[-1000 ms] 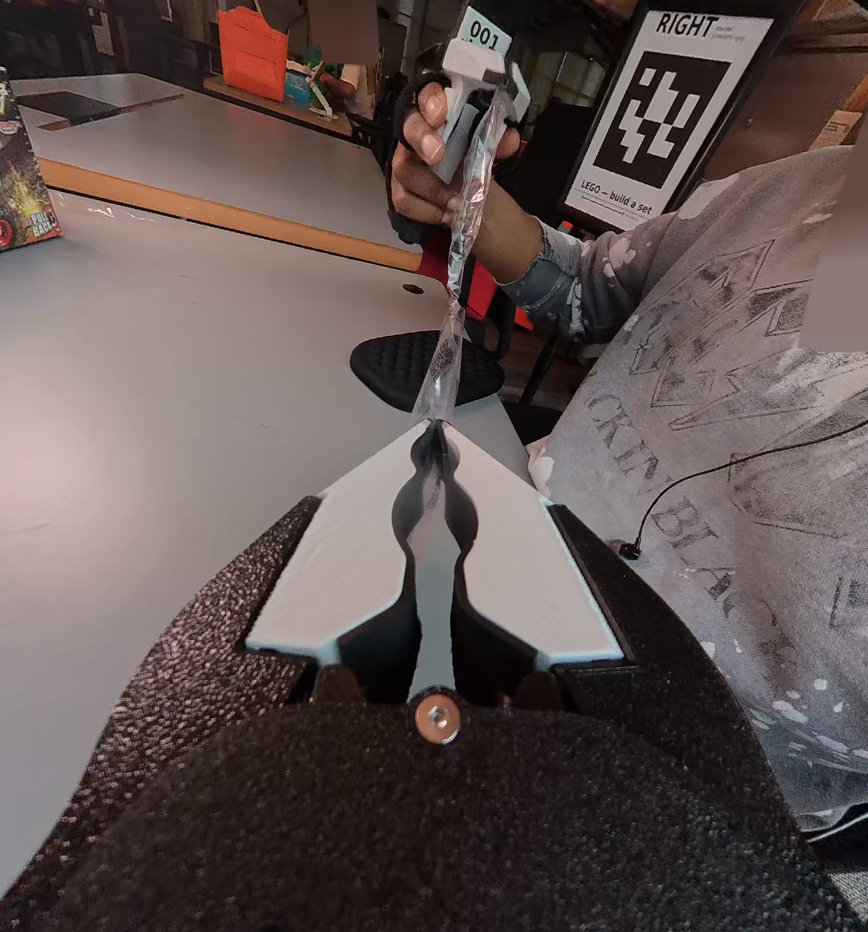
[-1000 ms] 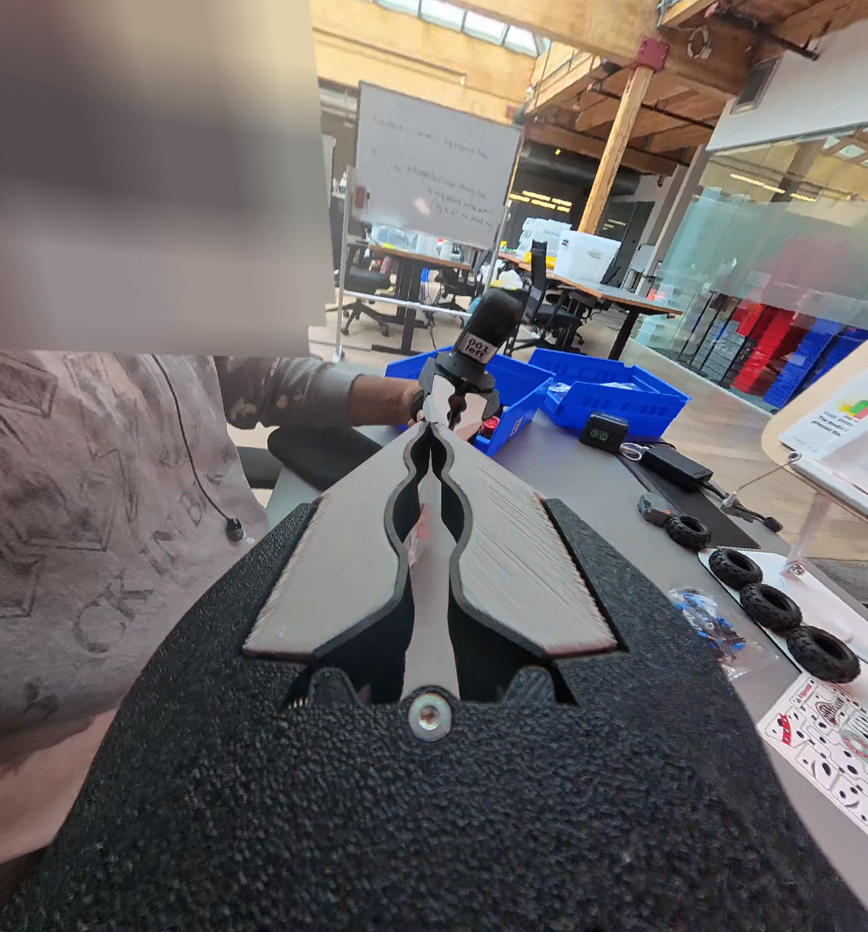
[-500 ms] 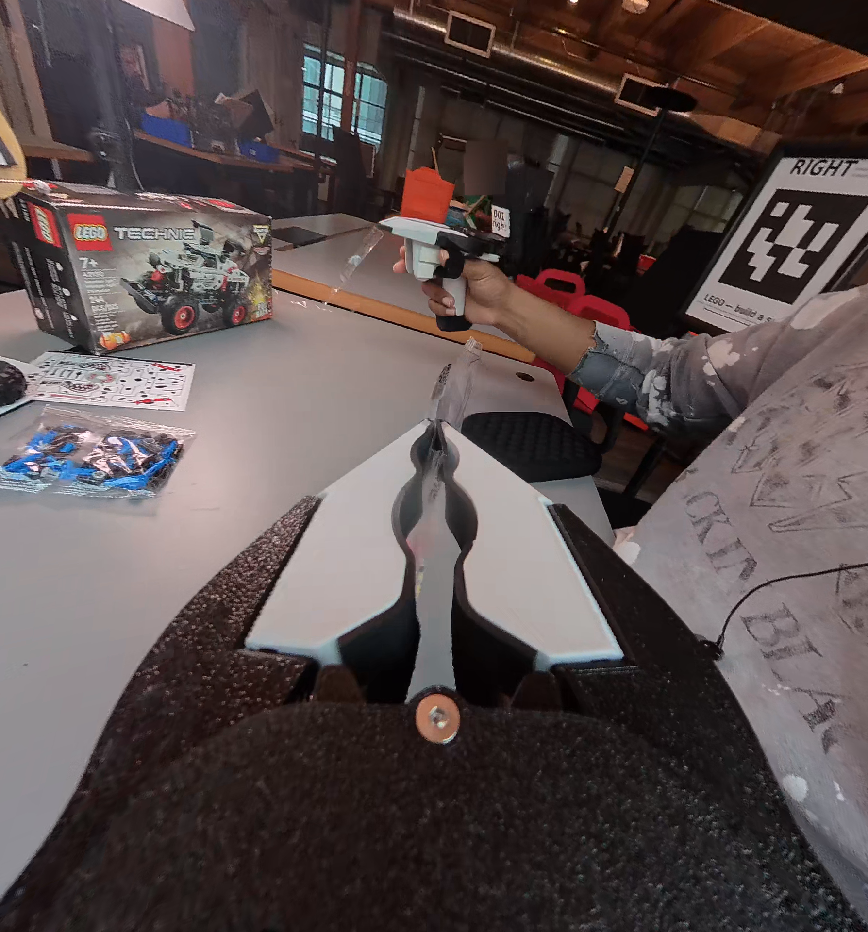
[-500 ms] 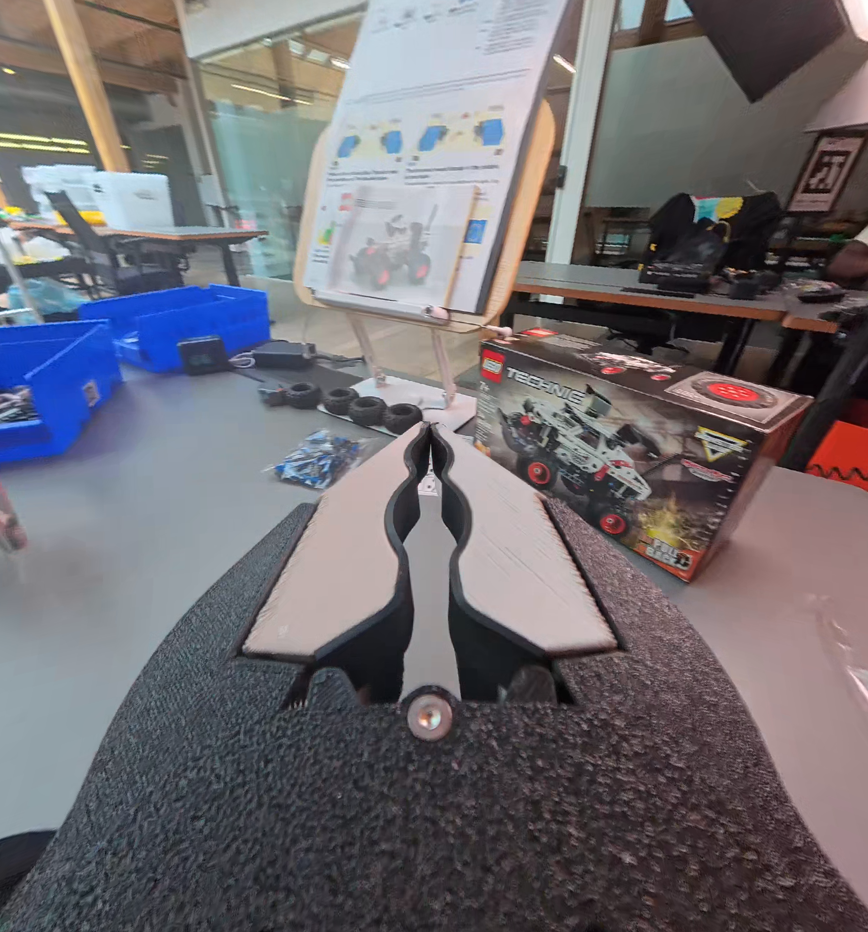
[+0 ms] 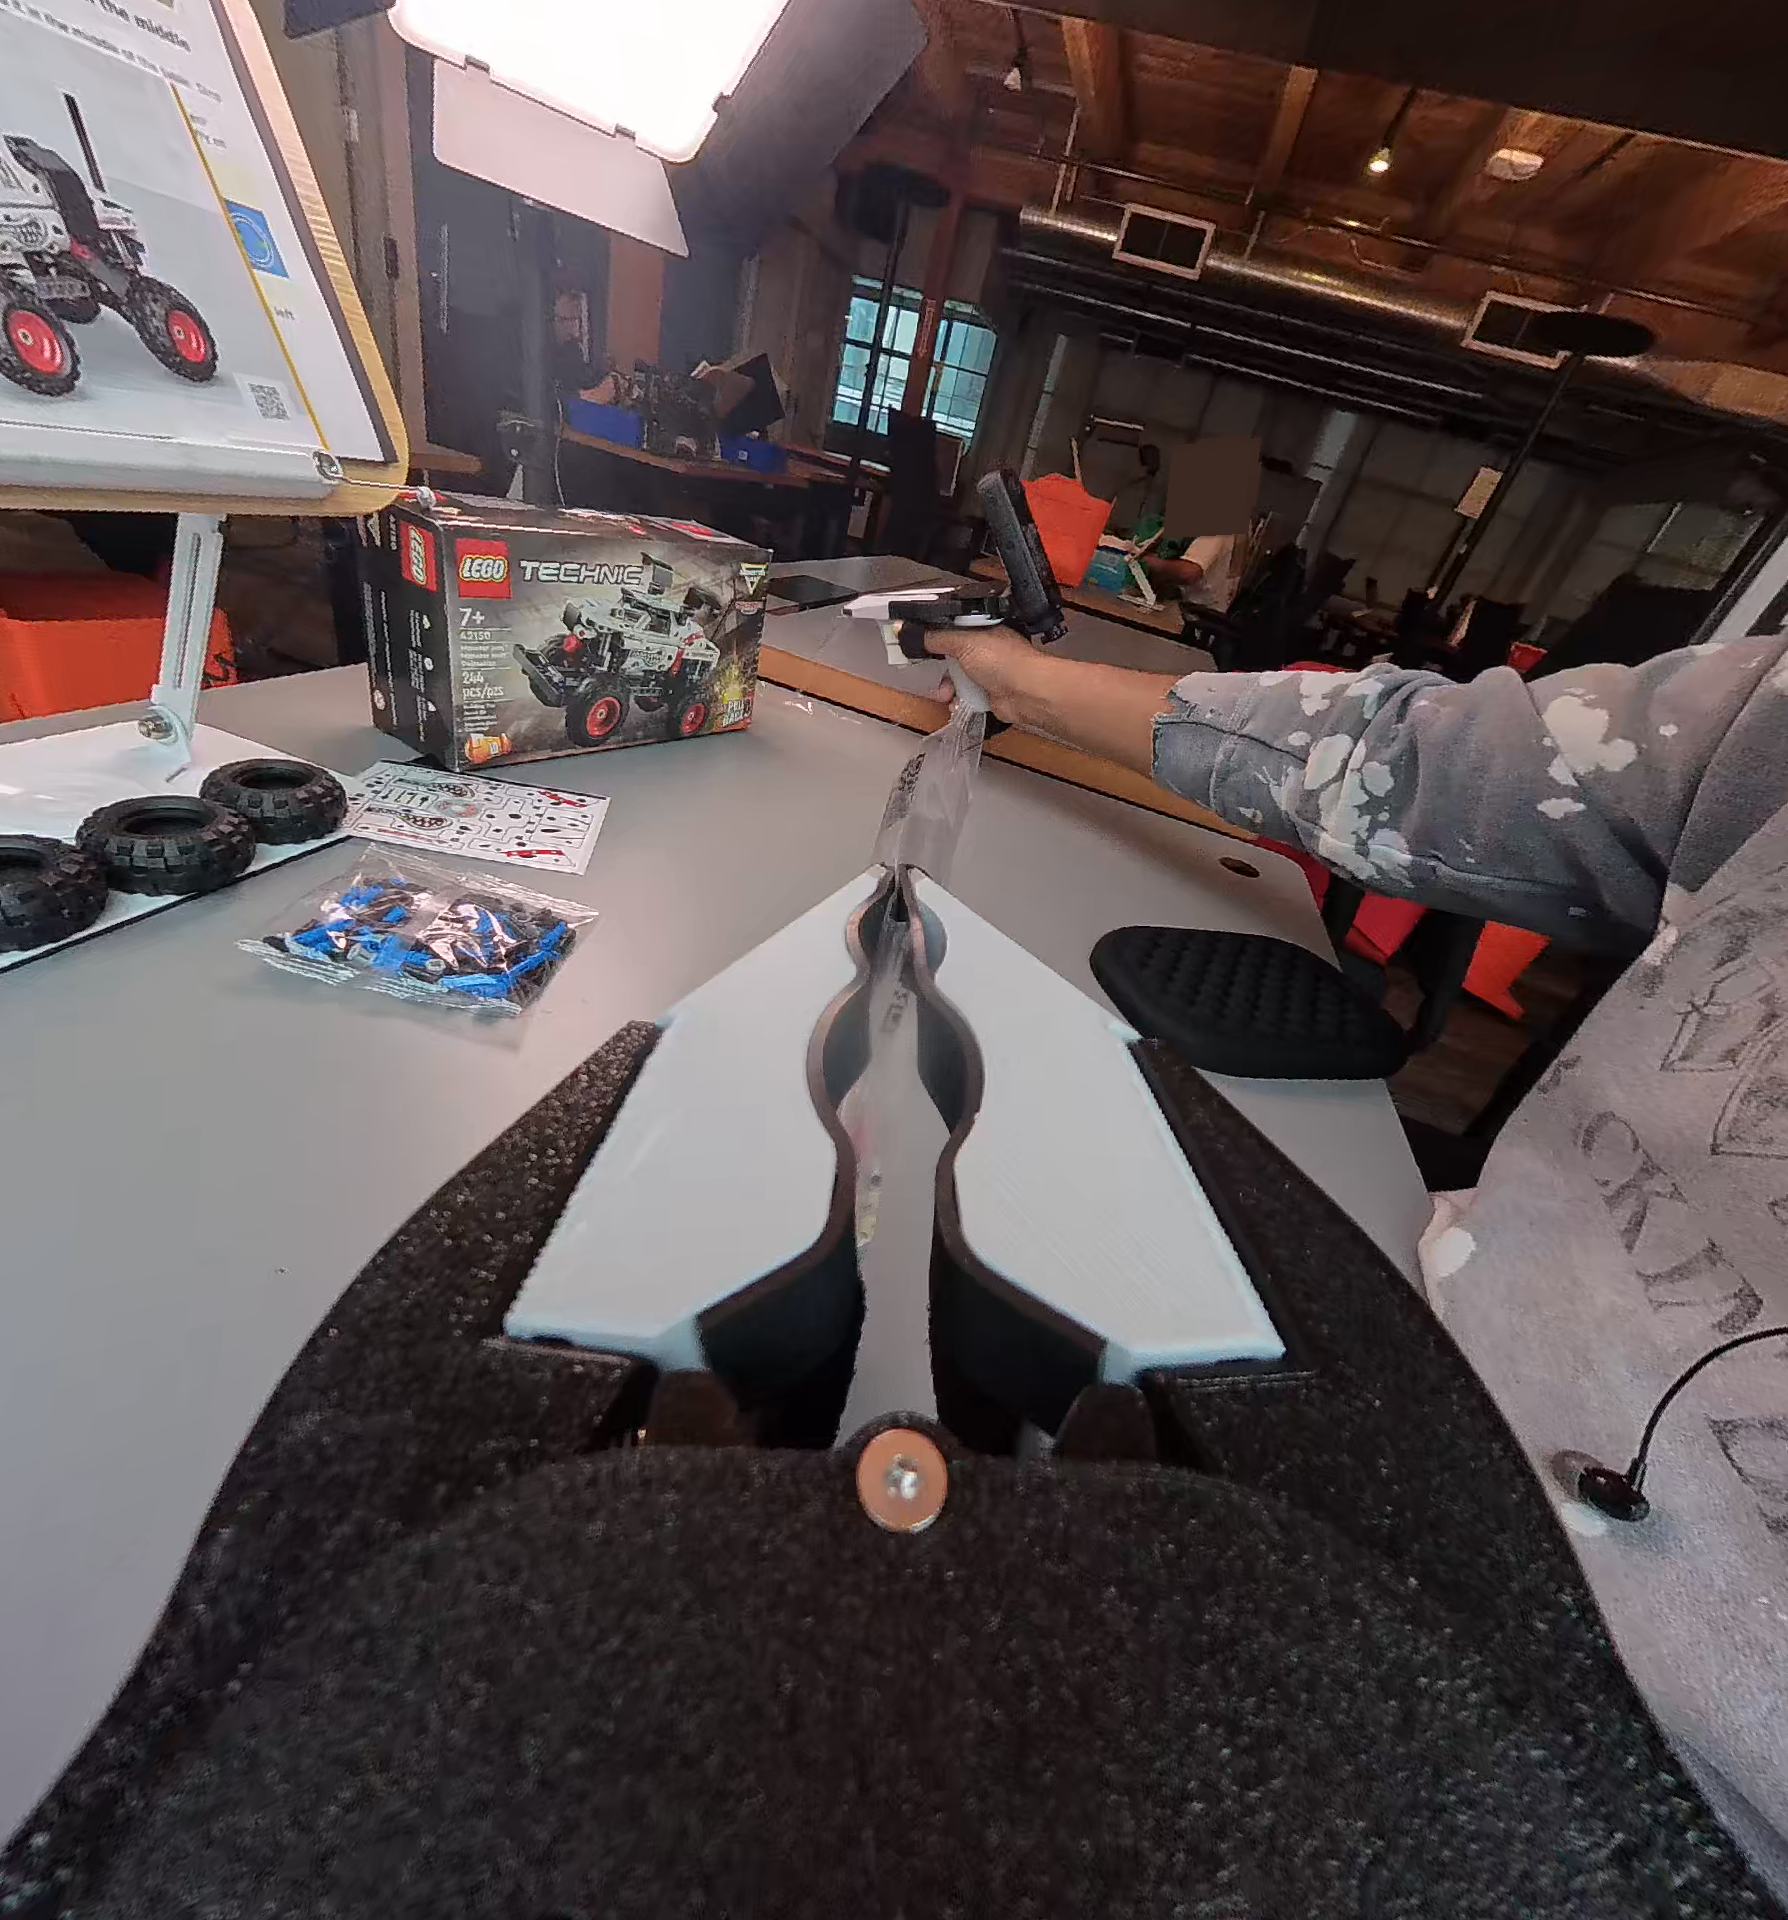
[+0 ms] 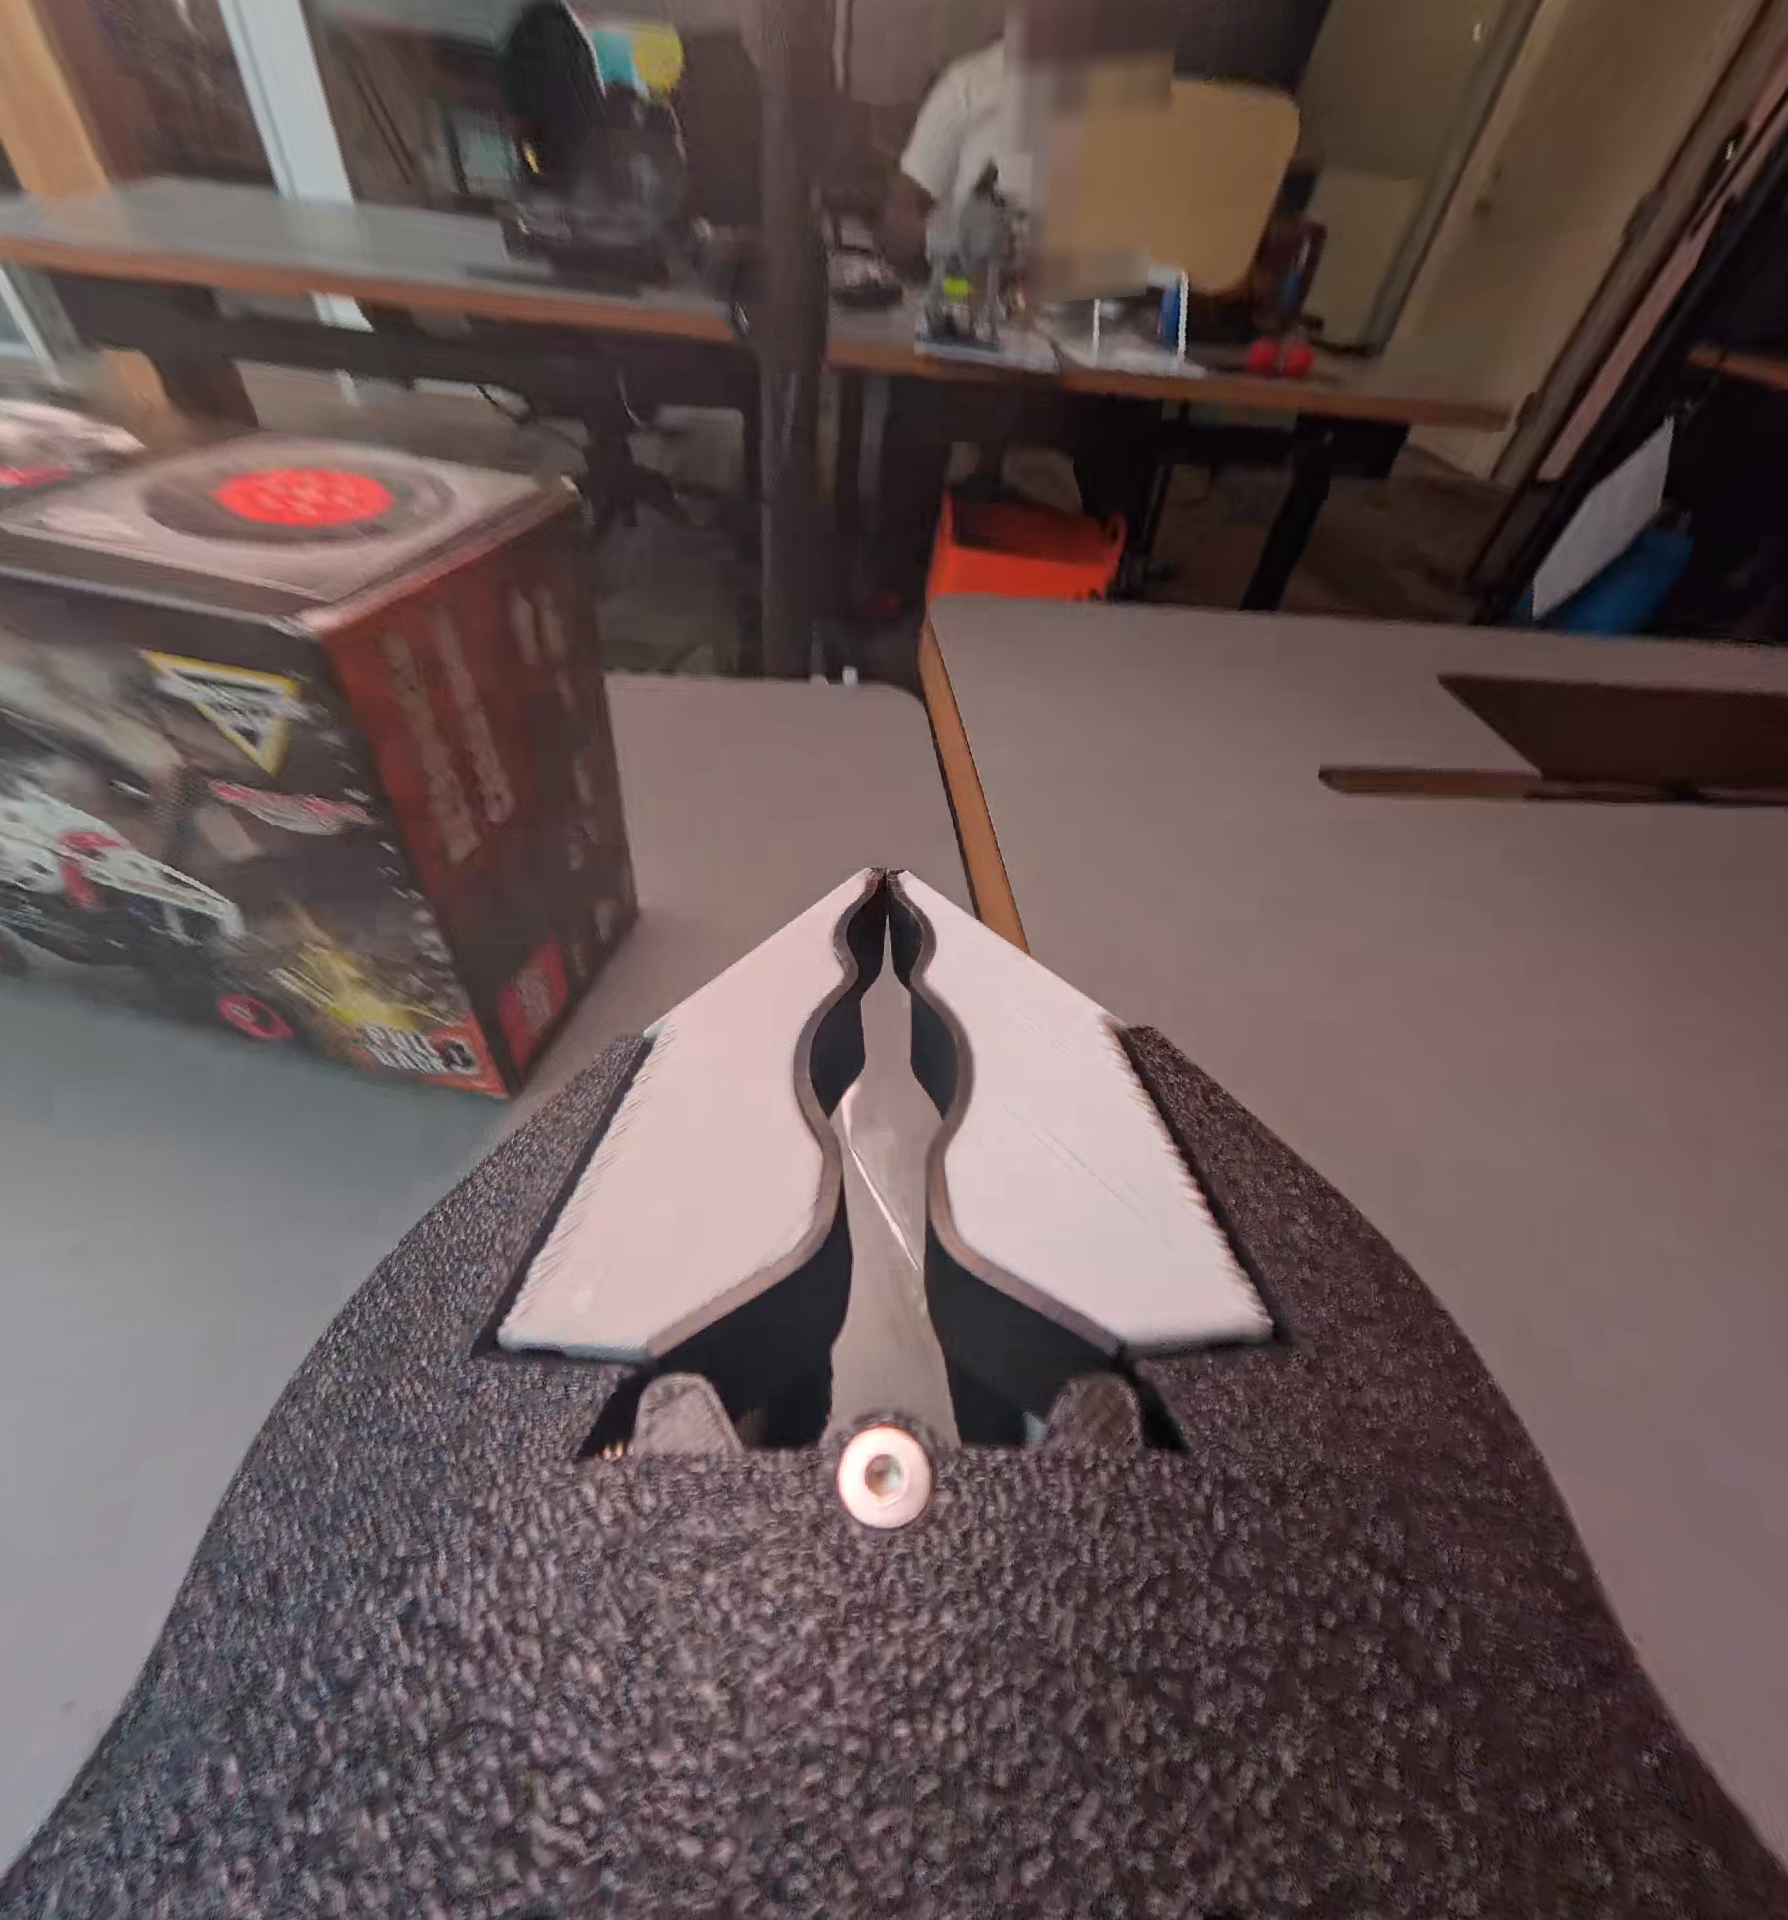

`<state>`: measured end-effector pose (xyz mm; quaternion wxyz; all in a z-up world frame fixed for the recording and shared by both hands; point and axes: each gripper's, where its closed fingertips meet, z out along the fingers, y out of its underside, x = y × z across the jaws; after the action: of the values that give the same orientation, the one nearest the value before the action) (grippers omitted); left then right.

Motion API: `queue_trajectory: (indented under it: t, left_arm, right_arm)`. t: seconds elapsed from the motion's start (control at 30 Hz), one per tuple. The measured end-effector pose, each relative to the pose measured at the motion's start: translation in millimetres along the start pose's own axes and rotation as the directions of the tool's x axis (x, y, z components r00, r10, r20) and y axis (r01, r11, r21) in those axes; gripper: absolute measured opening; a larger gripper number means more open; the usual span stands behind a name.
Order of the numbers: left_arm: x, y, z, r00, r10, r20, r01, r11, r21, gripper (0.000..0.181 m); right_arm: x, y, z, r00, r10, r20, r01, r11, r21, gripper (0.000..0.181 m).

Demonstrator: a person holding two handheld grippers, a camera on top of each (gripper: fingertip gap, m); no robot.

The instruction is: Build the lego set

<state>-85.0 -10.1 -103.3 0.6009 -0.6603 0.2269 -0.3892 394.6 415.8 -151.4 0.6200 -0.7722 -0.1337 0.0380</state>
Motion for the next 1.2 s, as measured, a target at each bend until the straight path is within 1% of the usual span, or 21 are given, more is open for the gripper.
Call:
queue_trajectory:
  t: [0.1,0.17,0.23,0.27,0.33,0.37,0.43,0.5,0.53,0.6,0.63,0.7,0.73,0.8,0.87,0.9,0.93,0.97,1.03,1.1,1.2]
  left_arm:
    - [2,1,1,1.0,0.013,-0.004,-0.013,1.0,-0.01,0.0]
    - [2,2,2,1.0,0.006,-0.005,-0.006,1.0,-0.009,0.0]
    - [0,2,4,1.0,-0.012,0.0,0.012,1.0,-0.006,0.0]
    - [-1,2,5,1.0,-0.019,0.006,0.019,1.0,-0.004,0.0]
    - [-3,4,7,1.0,-0.028,0.004,0.028,1.0,-0.008,0.0]
    - [-3,5,9,1.0,-0.031,0.001,0.031,0.999,-0.012,0.0]
    - [-4,7,11,1.0,-0.03,0.002,0.03,0.999,-0.014,0.0]
    - [-4,9,14,1.0,-0.031,0.0,0.031,0.999,-0.02,0.0]
    - [-4,10,16,1.0,-0.027,0.002,0.027,0.999,-0.021,0.0]
    - [-4,12,19,1.0,-0.03,-0.003,0.03,0.999,-0.024,0.0]
    - [-3,12,20,0.999,-0.035,-0.007,0.034,0.999,-0.02,0.0]
    - [-1,12,22,0.999,-0.045,-0.02,0.045,0.999,-0.011,0.0]
    - [0,13,22,0.999,-0.048,-0.023,0.047,0.999,-0.007,0.0]
    - [3,14,23,0.998,-0.051,-0.031,0.051,0.999,-0.005,0.0]
    - [3,17,23,0.998,-0.054,-0.031,0.053,0.999,-0.007,0.0]
    - [3,19,23,0.998,-0.057,-0.029,0.056,0.998,-0.007,0.0]
    - [1,20,23,0.998,-0.062,-0.025,0.062,0.998,-0.002,0.0]
    - [-1,20,22,0.997,-0.069,-0.019,0.069,0.998,0.003,0.002]
    - [-1,27,22,0.997,-0.062,-0.038,0.061,0.998,-0.031,0.023]
    - [-4,46,22,0.998,-0.05,-0.044,0.044,0.989,-0.141,0.044]
    - [-9,82,24,0.999,-0.031,-0.034,0.018,0.944,-0.33,0.041]
  right_arm:
    - [21,55,3,0.999,-0.005,-0.054,-0.009,0.969,-0.246,0.003]
    - [25,74,-4,0.997,-0.048,-0.066,0.023,0.941,-0.339,0.017]
    - [27,77,-14,0.995,-0.048,-0.088,0.014,0.934,-0.356,0.035]
    - [29,72,-20,0.992,-0.044,-0.115,0.002,0.941,-0.338,0.047]
    - [22,45,-34,0.99,-0.043,-0.132,0.01,0.972,-0.236,0.056]
    - [6,26,-42,0.995,-0.036,-0.095,0.02,0.986,-0.163,0.058]
    - [-59,-13,-63,0.992,-0.015,0.122,0.016,1.0,-0.014,0.057]
    - [-152,-41,-100,0.898,-0.039,0.438,0.003,0.997,0.081,0.055]
    - [-201,-46,-122,0.813,-0.064,0.579,0.008,0.995,0.098,0.054]
    - [-294,-37,-171,0.584,-0.118,0.803,0.069,0.993,0.096,0.053]
    - [-335,-26,-195,0.464,-0.147,0.874,0.119,0.988,0.103,0.055]
    - [-404,7,-233,0.249,-0.228,0.941,0.25,0.954,0.165,0.057]
    - [-431,26,-248,0.162,-0.265,0.951,0.309,0.928,0.206,0.057]
    - [-475,57,-263,0.049,-0.305,0.951,0.391,0.882,0.262,0.058]
    - [-503,79,-268,-0.02,-0.303,0.953,0.436,0.855,0.281,0.053]
    - [-511,86,-267,-0.04,-0.294,0.955,0.452,0.847,0.28,0.037]
    - [-515,92,-268,-0.067,-0.286,0.956,0.464,0.839,0.283,0.013]
    - [-518,94,-270,-0.088,-0.278,0.956,0.458,0.841,0.287,0.007]
    - [-515,94,-272,-0.101,-0.236,0.966,0.452,0.855,0.256,0.007]
    - [-506,92,-271,-0.098,-0.199,0.975,0.437,0.872,0.222,0.007]
    - [-490,84,-263,-0.071,-0.172,0.983,0.408,0.894,0.186,0.007]
